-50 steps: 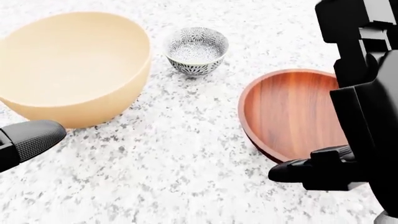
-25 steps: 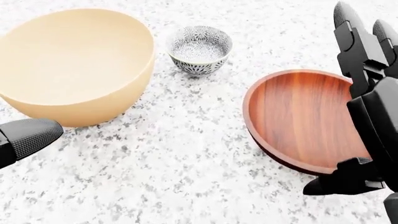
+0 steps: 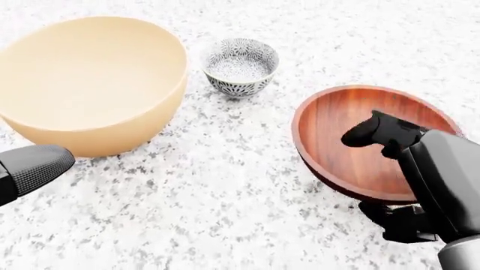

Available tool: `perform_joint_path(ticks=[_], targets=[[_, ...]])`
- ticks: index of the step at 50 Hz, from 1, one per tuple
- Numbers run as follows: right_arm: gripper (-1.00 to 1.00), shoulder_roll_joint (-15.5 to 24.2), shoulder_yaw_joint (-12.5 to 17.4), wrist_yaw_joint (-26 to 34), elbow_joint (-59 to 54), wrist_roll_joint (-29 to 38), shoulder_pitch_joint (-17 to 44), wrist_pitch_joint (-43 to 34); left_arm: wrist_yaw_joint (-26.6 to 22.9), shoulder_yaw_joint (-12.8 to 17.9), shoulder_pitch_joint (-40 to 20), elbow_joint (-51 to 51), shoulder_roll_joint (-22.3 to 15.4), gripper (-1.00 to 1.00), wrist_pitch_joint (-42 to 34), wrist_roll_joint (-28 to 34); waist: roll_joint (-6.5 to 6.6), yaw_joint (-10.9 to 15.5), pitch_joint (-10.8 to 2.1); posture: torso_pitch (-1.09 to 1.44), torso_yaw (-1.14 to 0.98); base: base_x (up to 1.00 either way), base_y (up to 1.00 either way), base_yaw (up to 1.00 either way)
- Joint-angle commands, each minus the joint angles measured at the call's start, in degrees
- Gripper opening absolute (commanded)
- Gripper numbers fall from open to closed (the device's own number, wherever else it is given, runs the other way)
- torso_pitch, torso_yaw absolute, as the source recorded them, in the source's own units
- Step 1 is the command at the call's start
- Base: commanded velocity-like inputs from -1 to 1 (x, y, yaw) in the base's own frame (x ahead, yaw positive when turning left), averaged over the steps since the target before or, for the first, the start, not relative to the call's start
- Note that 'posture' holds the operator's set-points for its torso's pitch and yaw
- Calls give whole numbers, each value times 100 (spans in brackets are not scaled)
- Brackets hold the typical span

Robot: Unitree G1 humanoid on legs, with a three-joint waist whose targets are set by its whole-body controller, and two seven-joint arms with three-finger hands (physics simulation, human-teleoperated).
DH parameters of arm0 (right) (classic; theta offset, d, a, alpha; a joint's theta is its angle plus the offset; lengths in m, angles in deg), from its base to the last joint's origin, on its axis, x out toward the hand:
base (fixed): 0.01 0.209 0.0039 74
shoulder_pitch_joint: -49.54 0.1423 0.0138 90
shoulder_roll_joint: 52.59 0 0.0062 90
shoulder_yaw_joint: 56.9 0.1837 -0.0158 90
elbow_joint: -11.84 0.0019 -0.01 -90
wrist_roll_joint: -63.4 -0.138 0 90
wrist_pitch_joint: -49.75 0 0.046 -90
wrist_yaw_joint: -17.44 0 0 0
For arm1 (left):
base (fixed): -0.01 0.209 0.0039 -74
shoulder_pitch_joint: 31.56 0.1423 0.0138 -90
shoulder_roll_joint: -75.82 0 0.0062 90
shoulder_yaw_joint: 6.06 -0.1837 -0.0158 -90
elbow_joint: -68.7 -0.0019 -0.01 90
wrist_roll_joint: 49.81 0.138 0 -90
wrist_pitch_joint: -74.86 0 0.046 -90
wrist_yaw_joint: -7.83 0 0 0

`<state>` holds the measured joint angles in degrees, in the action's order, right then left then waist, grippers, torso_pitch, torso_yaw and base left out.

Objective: Stack the bowls from largest to smallest.

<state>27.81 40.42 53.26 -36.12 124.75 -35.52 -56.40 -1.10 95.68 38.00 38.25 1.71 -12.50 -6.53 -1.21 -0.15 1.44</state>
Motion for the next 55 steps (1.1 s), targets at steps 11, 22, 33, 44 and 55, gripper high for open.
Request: perform_joint_path(ticks=[11,22,33,44,55], targets=[[-100,23,26,-69,97,-2,79,73,23,-21,-77,45,-17,100,34,-10,27,22,-62,0,0,0,0,0],[-100,506,112,881,237,319,1288,-120,-8,41,-136,45,-29,100,9,-52,56,4,-56,0,0,0,0,0],[-100,1089,395,1901,518,480,2176,-235,9,4,-106,45,-26,100,17,-29,61,-2,-18,0,0,0,0,0],[-100,1854,508,2584,79,325,3437,-259,-29,42,-154,45,-18,100,7,-47,81,-26,23,0,0,0,0,0],[-100,2368,375,2841,-689,77,4573,-17,-26,80,-215,45,-75,100,-76,-89,86,-34,67,0,0,0,0,0]])
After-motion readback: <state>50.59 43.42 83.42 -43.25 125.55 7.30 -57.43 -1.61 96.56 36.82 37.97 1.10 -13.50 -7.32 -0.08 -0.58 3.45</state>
